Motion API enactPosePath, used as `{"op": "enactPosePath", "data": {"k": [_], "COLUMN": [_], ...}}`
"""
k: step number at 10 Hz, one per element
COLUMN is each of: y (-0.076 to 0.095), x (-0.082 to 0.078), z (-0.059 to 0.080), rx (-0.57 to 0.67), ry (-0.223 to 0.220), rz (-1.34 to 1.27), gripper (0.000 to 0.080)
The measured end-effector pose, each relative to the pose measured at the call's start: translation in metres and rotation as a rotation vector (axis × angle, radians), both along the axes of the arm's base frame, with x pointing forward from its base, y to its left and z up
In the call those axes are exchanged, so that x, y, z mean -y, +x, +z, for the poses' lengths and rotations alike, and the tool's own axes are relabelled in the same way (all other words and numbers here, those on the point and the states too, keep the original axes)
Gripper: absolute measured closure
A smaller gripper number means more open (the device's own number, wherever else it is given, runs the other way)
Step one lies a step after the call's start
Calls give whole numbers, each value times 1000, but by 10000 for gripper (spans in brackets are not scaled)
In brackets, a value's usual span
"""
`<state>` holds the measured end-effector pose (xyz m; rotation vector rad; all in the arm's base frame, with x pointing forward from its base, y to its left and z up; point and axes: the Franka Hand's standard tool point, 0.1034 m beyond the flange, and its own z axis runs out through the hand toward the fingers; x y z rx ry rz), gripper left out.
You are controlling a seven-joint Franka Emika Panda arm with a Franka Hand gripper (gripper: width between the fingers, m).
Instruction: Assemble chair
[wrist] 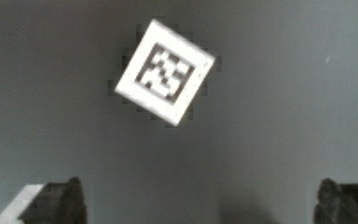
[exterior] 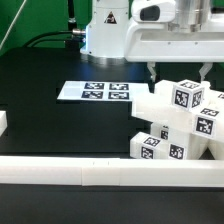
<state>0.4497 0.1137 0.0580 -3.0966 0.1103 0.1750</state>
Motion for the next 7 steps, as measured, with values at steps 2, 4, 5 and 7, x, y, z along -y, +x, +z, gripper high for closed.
{"op": "enactPosePath", "data": {"k": [2,4,5,7], "y": [-5,-4,-5,-12], "x": [1,1,1,2], "z": [-6,-6,-7,-16], "rx": [3,5,7,14], "ry": [-4,-4,-2,4], "rz": [3,4,-3,-26], "gripper": [151,151,151,151]}}
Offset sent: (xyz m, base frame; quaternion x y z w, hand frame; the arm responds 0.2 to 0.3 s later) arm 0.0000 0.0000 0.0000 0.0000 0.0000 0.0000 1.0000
